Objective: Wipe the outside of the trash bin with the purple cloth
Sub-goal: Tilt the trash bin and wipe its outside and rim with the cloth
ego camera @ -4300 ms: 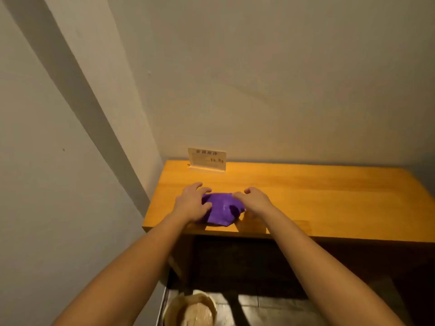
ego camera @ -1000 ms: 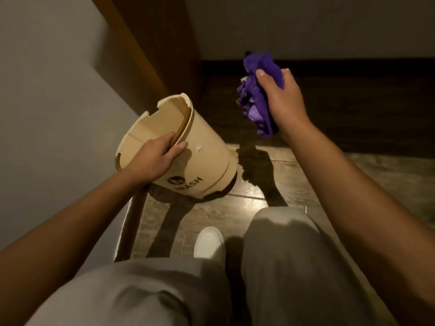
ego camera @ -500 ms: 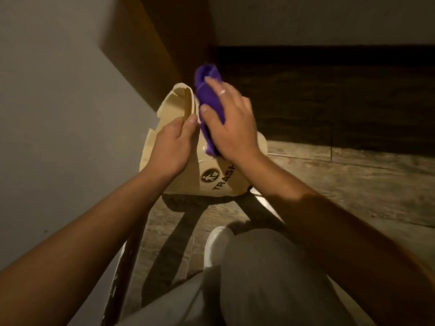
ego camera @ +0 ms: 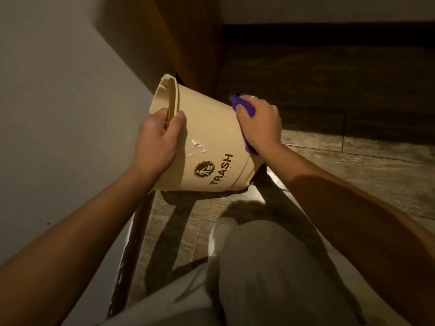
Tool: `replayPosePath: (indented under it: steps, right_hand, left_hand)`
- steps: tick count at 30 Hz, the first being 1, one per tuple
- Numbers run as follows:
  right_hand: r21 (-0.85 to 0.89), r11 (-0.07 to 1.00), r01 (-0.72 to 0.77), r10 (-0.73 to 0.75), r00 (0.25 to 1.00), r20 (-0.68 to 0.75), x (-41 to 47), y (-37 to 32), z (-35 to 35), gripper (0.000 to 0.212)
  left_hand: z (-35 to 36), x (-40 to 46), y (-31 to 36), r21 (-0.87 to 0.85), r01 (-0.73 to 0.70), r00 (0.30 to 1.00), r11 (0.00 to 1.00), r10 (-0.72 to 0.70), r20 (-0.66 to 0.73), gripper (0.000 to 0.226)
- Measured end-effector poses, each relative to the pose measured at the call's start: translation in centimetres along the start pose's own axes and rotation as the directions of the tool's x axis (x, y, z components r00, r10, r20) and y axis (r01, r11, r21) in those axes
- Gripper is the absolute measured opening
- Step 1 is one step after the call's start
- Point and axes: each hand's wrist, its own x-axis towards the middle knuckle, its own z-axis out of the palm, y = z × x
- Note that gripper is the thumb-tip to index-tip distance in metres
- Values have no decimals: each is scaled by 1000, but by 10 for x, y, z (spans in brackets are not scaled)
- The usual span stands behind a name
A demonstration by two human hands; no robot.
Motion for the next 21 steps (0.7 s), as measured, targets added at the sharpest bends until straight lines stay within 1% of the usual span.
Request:
replayPosePath:
  steps: [2,4,5,6,8,10,12,13,14,15,16,18,19,20,21]
  right_hand:
    - [48,985,164,-160,985,-68,-15,-36,9,40]
    - [57,934,353,-339,924,-178,-43,-74,28,42]
    - [54,917,396,-378,902,-208,-54,-85,36,44]
    - [47,915,400,-382,899,-213,-59,-86,41,44]
    - [0,941,338,-332,924,-192,-52,-65,41,46]
    - [-53,979,198,-205,962,-181,-41,-25,35,46]
    - [-9,1000,-8,7,986,-167,-32,10,29,45]
    - [43,994,-101,107,982,-153,-31,18,25,45]
    - [91,985,-150,162,977,-142,-31,19,22,45]
    - [125,982,-144,160,978,-135,-32,13,20,45]
    - [149,985,-85,104,986,-128,-35,2,20,44]
    - [161,978,131,-111,986,-128,-51,-31,24,44]
    - [170,957,237,-214,967,-142,-62,-46,29,45]
    - [188,931,313,-285,945,-160,-72,-60,34,47]
    - [205,911,357,-326,930,-173,-78,-70,38,49]
  left_hand:
    - [0,5,8,-79,17,999,997,-15,32,37]
    - [1,9,12,-133,-26,999,991,30,26,44]
    - [1,11,11,-136,-59,998,989,61,12,46]
    - [3,12,9,-129,-72,997,989,72,-4,47]
    - [4,14,4,-99,-35,999,995,32,-26,47]
    - [2,16,-3,-80,38,998,996,-42,-45,44]
    - [1,19,-5,-98,72,995,993,-77,-56,43]
    - [1,19,-3,-107,72,996,992,-78,-54,43]
    - [2,20,1,-108,68,996,992,-73,-46,42]
    - [4,23,6,-102,66,997,993,-70,-31,42]
    - [7,27,9,-95,70,997,993,-72,-16,42]
    - [11,34,18,-101,81,997,992,-80,12,43]
    - [13,37,23,-106,67,997,992,-64,30,44]
    - [14,40,26,-118,49,998,992,-43,48,45]
    - [15,43,28,-138,39,998,990,-32,55,46]
